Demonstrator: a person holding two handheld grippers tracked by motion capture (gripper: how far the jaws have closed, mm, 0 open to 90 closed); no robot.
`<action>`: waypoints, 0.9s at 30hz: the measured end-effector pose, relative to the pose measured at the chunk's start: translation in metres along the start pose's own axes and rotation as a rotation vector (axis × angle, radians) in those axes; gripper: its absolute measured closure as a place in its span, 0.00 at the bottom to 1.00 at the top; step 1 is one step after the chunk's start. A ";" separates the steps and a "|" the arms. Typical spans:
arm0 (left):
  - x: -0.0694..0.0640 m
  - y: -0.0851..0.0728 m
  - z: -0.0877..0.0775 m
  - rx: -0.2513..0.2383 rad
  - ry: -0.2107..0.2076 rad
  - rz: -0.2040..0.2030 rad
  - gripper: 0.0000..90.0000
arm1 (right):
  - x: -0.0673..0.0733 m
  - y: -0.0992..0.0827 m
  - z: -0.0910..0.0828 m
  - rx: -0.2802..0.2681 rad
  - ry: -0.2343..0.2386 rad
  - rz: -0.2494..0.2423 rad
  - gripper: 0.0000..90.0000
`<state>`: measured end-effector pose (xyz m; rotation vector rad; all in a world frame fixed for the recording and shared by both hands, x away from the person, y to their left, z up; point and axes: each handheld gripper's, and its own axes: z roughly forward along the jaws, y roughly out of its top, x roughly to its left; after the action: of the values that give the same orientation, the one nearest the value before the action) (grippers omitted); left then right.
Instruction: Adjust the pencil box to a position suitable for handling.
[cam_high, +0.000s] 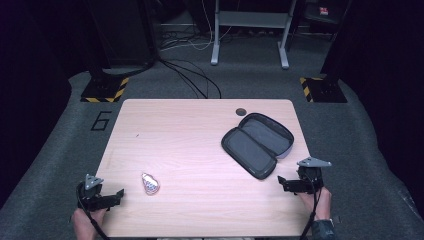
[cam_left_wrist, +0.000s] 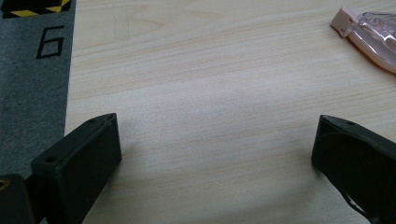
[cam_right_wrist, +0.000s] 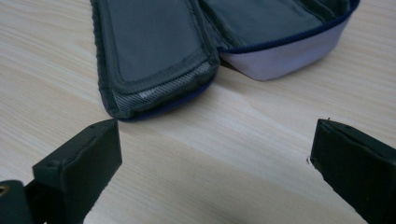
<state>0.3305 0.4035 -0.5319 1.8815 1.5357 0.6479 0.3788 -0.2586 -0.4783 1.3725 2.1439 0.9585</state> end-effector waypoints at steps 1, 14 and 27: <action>0.000 0.000 0.001 -0.010 0.004 -0.002 0.02 | 0.001 0.003 0.001 -0.004 0.001 -0.007 0.02; 0.000 -0.001 0.001 -0.018 0.009 0.006 0.02 | 0.007 0.032 0.028 0.018 0.025 -0.042 0.29; 0.000 -0.001 0.001 -0.018 0.009 0.009 0.02 | 0.009 0.047 0.052 0.062 -0.023 -0.055 0.67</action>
<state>0.3304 0.4034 -0.5331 1.8754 1.5231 0.6732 0.4384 -0.2207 -0.4785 1.3391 2.1992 0.8575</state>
